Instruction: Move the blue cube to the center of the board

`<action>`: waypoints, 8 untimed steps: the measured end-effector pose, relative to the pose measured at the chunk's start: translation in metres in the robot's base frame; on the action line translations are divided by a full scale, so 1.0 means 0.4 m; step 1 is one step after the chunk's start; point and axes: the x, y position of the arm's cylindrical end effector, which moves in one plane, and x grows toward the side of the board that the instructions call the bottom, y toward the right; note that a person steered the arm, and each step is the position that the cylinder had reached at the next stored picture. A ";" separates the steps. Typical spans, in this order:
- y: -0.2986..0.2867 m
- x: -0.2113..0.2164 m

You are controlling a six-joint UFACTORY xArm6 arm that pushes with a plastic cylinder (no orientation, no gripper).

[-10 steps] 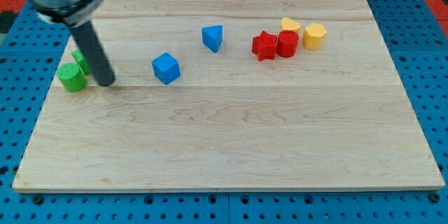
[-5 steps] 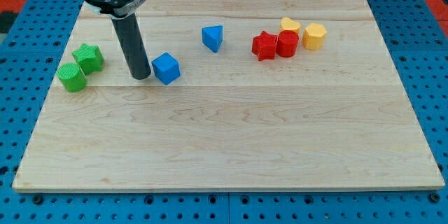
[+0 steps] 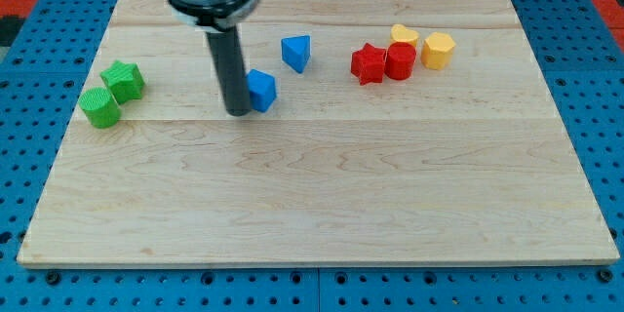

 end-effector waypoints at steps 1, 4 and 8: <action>0.128 0.021; 0.017 -0.097; -0.026 -0.063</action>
